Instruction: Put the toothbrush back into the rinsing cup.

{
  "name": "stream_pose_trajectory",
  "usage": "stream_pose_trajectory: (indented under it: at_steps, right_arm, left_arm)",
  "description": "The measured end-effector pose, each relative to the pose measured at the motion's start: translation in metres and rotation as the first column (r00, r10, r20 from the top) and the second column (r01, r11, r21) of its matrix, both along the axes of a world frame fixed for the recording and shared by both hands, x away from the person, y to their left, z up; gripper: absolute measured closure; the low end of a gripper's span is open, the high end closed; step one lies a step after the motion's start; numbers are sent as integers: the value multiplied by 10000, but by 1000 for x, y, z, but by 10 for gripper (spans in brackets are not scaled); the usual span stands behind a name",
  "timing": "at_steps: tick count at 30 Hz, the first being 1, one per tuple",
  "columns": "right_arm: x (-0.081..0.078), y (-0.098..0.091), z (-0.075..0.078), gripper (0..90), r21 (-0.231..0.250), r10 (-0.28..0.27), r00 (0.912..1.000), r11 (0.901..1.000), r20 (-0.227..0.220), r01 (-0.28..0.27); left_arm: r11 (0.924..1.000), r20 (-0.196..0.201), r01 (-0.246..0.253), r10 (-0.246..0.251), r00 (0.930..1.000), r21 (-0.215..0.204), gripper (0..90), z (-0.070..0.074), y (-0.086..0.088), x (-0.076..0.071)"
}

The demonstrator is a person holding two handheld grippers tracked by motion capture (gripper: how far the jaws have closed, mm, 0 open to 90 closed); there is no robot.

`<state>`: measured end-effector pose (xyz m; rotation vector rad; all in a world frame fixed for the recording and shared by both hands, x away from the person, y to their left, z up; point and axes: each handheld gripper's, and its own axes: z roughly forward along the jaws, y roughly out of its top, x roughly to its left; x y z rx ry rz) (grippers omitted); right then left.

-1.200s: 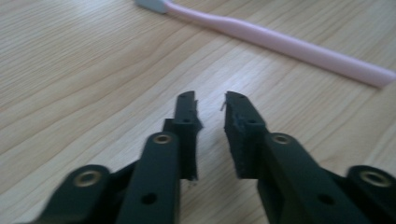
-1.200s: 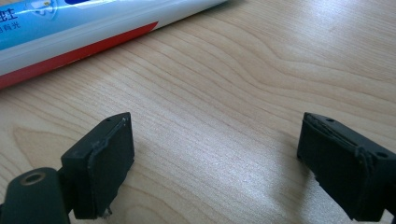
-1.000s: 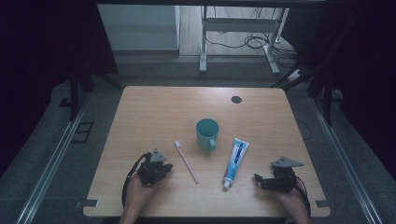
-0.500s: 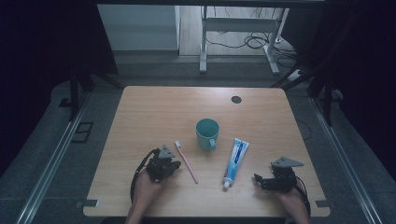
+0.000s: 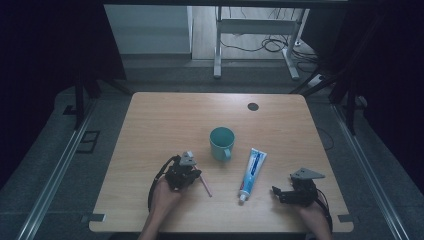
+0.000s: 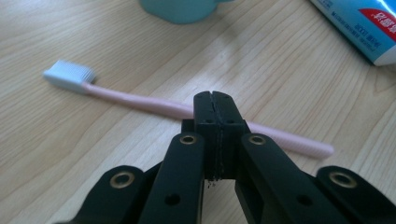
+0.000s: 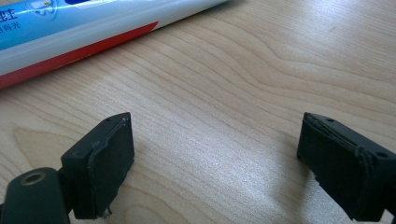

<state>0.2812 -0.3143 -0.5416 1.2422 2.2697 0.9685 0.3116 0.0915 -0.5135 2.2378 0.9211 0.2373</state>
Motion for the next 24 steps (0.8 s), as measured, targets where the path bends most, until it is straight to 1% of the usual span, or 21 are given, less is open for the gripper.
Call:
stream_pose_trajectory:
  at_steps: [7, 10, 17, 22, 24]
  right_arm:
    - [0, 0, 0, 105, 0, 2, 10000, 10000, 1, -2]
    - [0, 0, 0, 104, -2, 1, 10000, 10000, 2, -1]
    - [0, 0, 0, 105, 0, 0, 10000, 10000, 1, 0]
    - [0, 0, 0, 104, -8, 18, 10000, 10000, 24, -18]
    - [0, 0, 0, 105, -10, 24, 10000, 10000, 29, -24]
  left_arm:
    - [9991, -42, 402, -401, 9992, 124, 896, -1, -18, 1]
    - [9985, -104, 506, -504, 9987, 221, 896, -3, -22, 0]
    - [9977, -284, 578, -569, 9980, 351, 895, -9, -24, -5]
    - [9971, -369, 613, -597, 9975, 447, 895, -12, -22, -9]
    - [9974, -425, 551, -532, 9977, 465, 895, -13, -20, -11]
